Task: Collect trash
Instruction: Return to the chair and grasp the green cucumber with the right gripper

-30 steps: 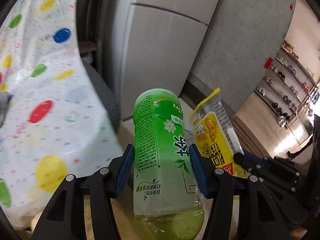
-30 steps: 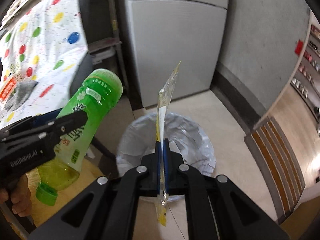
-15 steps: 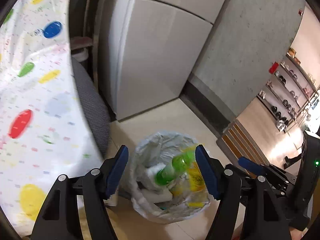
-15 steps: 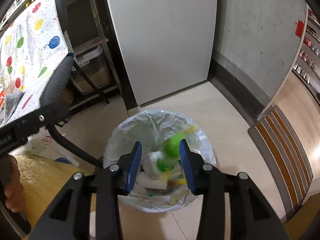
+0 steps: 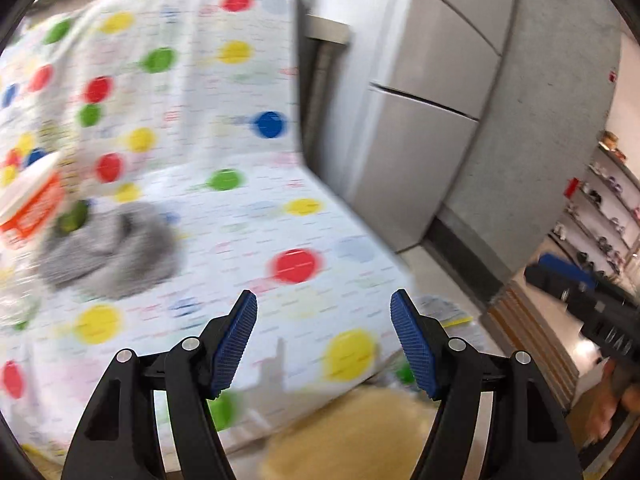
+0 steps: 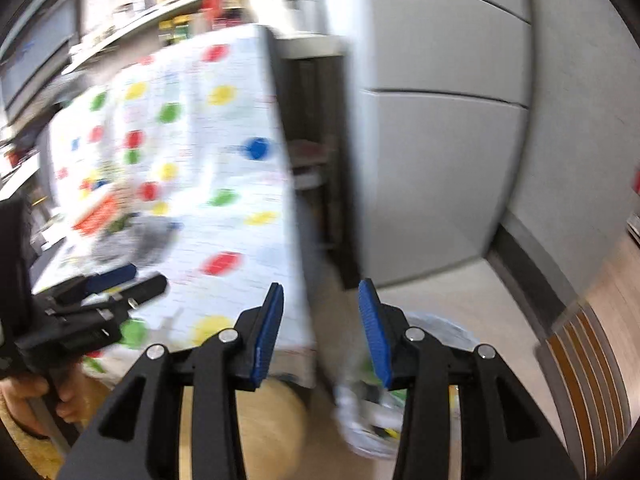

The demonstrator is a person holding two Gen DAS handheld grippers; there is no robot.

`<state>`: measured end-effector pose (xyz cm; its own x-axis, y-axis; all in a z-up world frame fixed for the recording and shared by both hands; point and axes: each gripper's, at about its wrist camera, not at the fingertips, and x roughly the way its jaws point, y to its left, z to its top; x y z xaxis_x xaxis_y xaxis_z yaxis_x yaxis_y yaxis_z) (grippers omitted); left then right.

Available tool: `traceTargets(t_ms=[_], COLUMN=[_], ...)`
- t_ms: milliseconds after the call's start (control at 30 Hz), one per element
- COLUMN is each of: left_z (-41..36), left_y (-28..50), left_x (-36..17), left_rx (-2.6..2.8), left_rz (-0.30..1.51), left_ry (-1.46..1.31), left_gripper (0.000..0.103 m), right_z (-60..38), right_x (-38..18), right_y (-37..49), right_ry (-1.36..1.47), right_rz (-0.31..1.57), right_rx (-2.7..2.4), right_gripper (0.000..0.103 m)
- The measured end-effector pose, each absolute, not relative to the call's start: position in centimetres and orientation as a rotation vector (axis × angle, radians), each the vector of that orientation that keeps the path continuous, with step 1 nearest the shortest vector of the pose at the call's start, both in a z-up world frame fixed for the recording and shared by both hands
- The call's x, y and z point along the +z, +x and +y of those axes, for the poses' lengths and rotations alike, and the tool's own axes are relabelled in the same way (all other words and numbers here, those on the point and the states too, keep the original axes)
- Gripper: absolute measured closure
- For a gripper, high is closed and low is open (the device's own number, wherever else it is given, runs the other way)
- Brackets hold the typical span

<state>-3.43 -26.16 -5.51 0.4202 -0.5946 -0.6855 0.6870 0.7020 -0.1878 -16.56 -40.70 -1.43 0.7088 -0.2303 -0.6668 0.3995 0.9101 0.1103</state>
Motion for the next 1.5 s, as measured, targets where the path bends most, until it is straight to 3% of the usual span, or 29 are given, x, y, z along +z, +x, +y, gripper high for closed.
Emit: traceTargets(t_ms=[533,1067,1333,1500], left_z=[-6.0,-0.5,0.9,1.4], left_y=[6.1,14.4,15.1,14.7], left_x=[-4.9,-5.9,-6.7,-6.5], left_rx=[-0.372,-0.263,-0.256,-0.235], left_rz=[0.826,0.849,0.867,0.866], left_ry=[0.058,0.003,-0.022,-0.011], left_gripper=[0.033,0.033,0.033,0.033], right_z=[-26.4,-19.8,-19.5,-19.5], right_x=[-3.2,-7.7,-9.7,-9.4], right_y=[-1.5,16.1,19.7,19.0], right_ry=[0.108,0.084,0.1,0.099], right_rz=[0.799,0.876,0.936,0.936], right_rx=[-0.018,0.086,0.032,0.017], right_gripper=[0.064,0.064,0.064,0.07])
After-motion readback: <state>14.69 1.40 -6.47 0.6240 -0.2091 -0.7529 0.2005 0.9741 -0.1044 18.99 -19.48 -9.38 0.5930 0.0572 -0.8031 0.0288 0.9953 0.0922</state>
